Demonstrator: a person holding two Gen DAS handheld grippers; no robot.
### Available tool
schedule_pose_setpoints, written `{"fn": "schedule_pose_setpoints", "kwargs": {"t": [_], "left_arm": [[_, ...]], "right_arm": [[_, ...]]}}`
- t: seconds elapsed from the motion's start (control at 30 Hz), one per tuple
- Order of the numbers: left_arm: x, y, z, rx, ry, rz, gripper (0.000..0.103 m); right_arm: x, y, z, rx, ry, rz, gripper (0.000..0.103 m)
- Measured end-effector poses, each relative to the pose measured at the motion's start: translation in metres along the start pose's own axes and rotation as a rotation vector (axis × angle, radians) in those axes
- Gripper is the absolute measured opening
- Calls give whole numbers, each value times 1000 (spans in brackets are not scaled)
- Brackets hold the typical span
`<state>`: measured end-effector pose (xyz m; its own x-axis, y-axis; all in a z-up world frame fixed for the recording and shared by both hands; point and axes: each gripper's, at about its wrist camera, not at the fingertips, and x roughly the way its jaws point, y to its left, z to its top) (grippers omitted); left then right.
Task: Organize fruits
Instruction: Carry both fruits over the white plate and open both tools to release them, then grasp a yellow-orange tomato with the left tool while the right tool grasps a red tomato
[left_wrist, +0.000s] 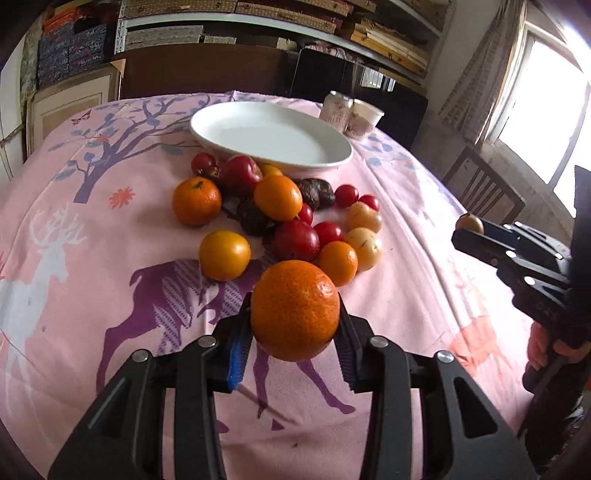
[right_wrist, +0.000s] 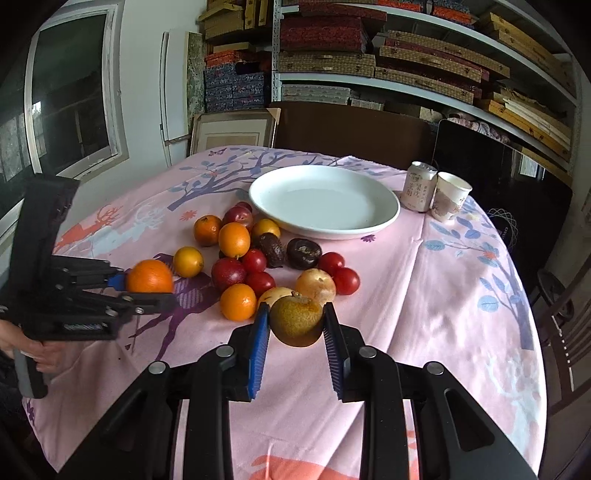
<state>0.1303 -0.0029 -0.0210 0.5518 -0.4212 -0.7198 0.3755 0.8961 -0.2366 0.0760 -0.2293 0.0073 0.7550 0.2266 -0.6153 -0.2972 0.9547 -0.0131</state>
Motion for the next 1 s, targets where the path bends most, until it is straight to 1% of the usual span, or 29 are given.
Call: {"fn": "schedule_pose_setpoints", "kwargs": {"t": [0.07, 0.1, 0.2, 0.27, 0.3, 0.37, 0.43, 0.47, 0.53, 0.6, 0.67, 0.7, 0.73, 0.77, 0.8, 0.83, 0.87, 0.9, 1.0], "left_arm": [[-9, 2, 16, 14, -29, 45, 39], [-8, 3, 31, 27, -50, 92, 39], [6, 9, 75, 46, -100, 171, 39], [23, 16, 105, 51, -121, 203, 39], [34, 19, 119, 47, -118, 205, 39], [58, 25, 141, 44, -109, 178, 39], [84, 27, 154, 64, -102, 174, 39], [96, 28, 158, 66, -93, 178, 39], [121, 34, 165, 36, -63, 147, 39], [134, 36, 169, 14, -39, 124, 39], [140, 33, 170, 38, -43, 133, 39], [142, 31, 172, 57, -45, 144, 40], [143, 30, 172, 66, -38, 145, 45], [142, 29, 173, 69, -32, 143, 77], [138, 29, 173, 62, -40, 155, 92], [132, 29, 173, 57, -67, 171, 98], [123, 29, 171, 57, -94, 170, 98], [116, 30, 169, 54, -99, 172, 98], [92, 35, 156, 34, -70, 173, 99]], "right_arm": [[3, -7, 16, 14, -24, 33, 29], [11, -9, 26, 13, -17, 27, 29], [49, -21, 58, 26, 7, -3, 29], [80, -32, 79, 58, 19, 7, 29], [95, -37, 88, 75, 21, 17, 29], [123, -44, 102, 74, 27, 24, 29], [148, -50, 108, 78, 37, 18, 29], [160, -55, 109, 91, 46, 22, 29], [178, -63, 109, 125, 64, 21, 29], [189, -72, 106, 169, 82, 25, 29], [195, -77, 100, 194, 99, 30, 30], [196, -78, 98, 184, 111, 39, 41], [196, -81, 97, 184, 109, 21, 57], [191, -84, 94, 202, 85, -8, 91], [183, -89, 92, 230, 43, -24, 98], [175, -93, 90, 248, 24, -14, 99], [169, -98, 88, 261, 30, -5, 99], [163, -102, 86, 279, 35, -3, 99], [140, -110, 74, 293, 48, 6, 99]]}}
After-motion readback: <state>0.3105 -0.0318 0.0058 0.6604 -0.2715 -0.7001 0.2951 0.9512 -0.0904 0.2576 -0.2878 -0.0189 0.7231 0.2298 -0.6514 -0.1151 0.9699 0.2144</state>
